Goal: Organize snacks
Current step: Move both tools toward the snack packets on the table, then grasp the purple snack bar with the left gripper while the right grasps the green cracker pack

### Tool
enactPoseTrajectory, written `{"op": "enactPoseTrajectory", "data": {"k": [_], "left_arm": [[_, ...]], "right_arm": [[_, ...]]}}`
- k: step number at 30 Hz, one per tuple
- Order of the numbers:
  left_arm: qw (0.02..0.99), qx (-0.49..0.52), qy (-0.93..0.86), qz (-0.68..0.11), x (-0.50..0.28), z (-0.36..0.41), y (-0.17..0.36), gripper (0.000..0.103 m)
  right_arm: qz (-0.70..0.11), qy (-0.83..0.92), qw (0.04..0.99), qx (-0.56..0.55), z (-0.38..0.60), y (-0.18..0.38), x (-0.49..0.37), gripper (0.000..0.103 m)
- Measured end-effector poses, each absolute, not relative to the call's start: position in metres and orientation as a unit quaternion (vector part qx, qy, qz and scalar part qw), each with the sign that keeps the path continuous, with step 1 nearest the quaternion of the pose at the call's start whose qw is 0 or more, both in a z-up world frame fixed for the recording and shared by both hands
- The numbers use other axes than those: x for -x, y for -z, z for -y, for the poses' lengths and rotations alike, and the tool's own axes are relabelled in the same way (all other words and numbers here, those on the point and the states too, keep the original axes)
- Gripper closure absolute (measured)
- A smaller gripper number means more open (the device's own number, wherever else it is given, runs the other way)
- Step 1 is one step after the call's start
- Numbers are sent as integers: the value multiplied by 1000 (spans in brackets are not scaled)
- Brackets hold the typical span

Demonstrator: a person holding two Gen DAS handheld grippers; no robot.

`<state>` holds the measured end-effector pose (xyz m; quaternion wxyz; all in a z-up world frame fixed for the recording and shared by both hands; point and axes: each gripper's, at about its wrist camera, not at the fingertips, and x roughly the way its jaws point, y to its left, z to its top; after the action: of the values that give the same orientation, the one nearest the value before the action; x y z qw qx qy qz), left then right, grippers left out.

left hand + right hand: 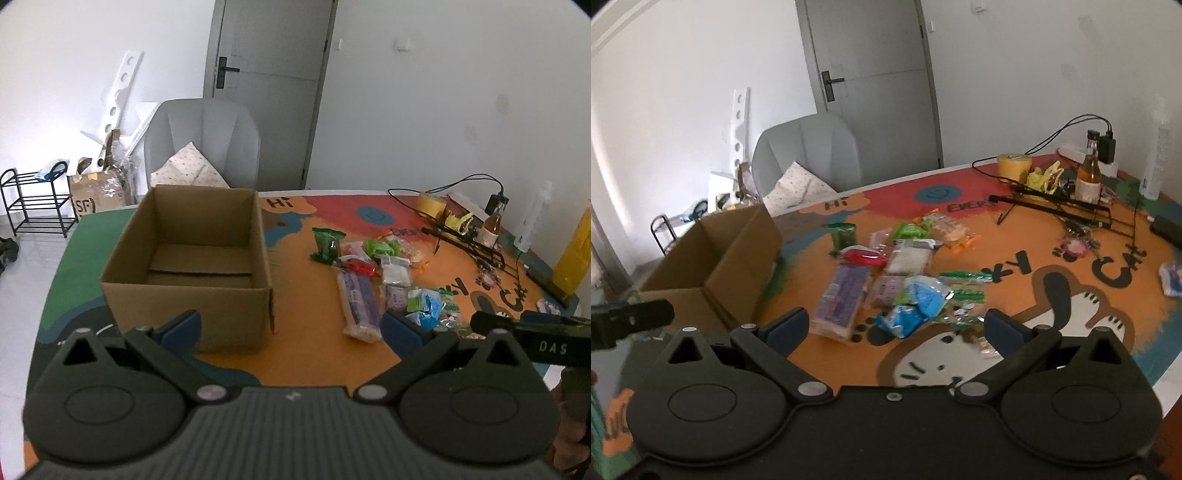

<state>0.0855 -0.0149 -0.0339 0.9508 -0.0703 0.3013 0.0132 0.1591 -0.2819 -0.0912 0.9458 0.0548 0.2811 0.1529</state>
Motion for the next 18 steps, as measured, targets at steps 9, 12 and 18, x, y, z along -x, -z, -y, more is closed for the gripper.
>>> {"op": "enactPoseTrajectory", "data": {"k": [9,12,18], "left_arm": [[944,73,9,-321,-116,27,49,0],[942,64,17,-329,-125,34,55,0],[939,62,39,-335,-145,49,66,1]], "right_arm": [[-315,-138,938,-42,295,110,-180,0],[-316,-132,939,-40,300,117,-188,0],[-324,-143,933,-63,314,130,-203,0]]}}
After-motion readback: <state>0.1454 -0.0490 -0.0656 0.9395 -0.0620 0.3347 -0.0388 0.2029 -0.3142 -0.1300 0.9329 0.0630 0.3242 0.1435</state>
